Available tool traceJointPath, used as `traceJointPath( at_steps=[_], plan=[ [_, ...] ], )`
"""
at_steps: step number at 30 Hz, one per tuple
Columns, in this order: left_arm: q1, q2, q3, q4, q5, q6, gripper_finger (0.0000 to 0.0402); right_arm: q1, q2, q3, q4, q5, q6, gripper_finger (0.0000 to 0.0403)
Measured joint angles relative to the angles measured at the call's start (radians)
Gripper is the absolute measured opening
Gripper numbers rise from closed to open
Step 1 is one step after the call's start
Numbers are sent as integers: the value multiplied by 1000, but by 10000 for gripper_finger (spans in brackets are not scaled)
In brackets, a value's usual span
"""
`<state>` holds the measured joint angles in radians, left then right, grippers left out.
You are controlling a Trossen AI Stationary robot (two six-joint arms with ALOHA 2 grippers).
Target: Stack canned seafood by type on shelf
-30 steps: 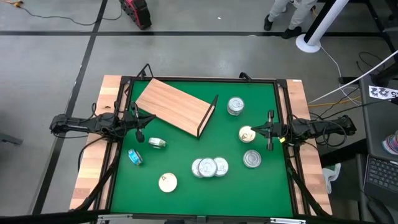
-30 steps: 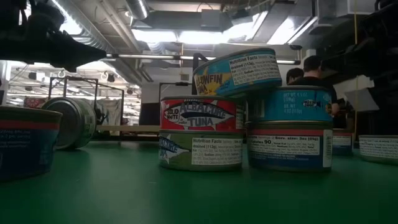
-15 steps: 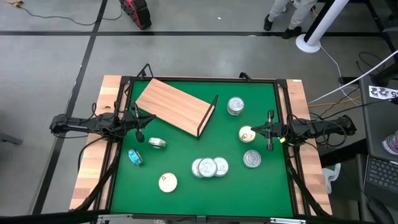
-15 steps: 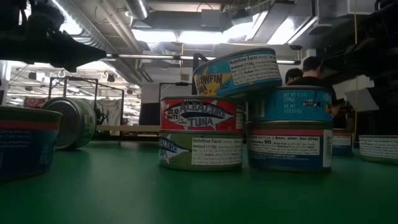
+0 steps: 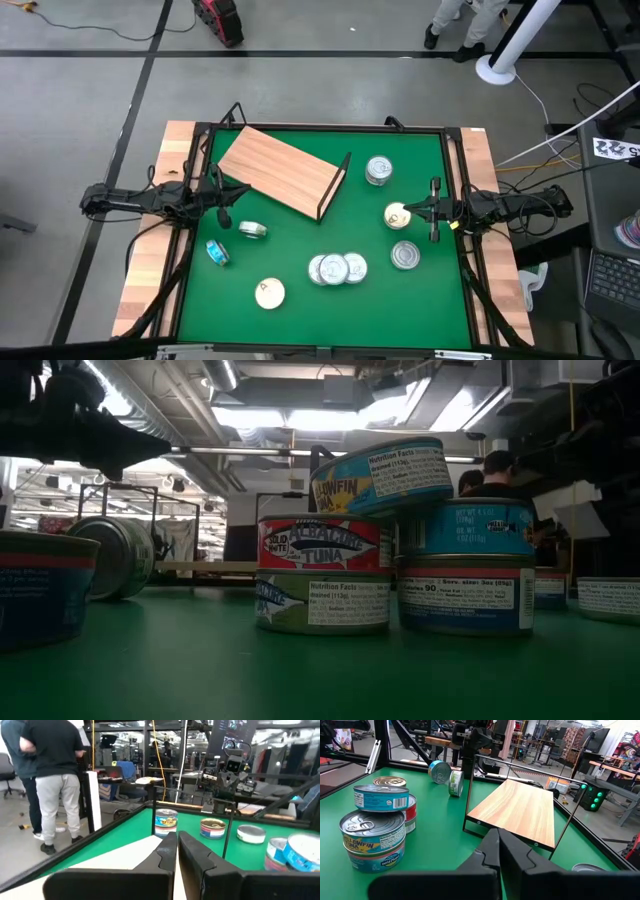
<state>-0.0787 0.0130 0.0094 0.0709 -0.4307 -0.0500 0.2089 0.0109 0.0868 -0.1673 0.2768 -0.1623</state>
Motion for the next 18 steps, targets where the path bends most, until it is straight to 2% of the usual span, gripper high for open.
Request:
traceJointPath(
  at_steps=[6, 18],
  plan=[
    [0, 0, 0, 112, 0, -99, 13, 0, 0, 0, 0, 0, 0, 7],
    [0, 0, 0, 66, 0, -107, 13, 0, 0, 0, 0, 2, 0, 7]
  ],
)
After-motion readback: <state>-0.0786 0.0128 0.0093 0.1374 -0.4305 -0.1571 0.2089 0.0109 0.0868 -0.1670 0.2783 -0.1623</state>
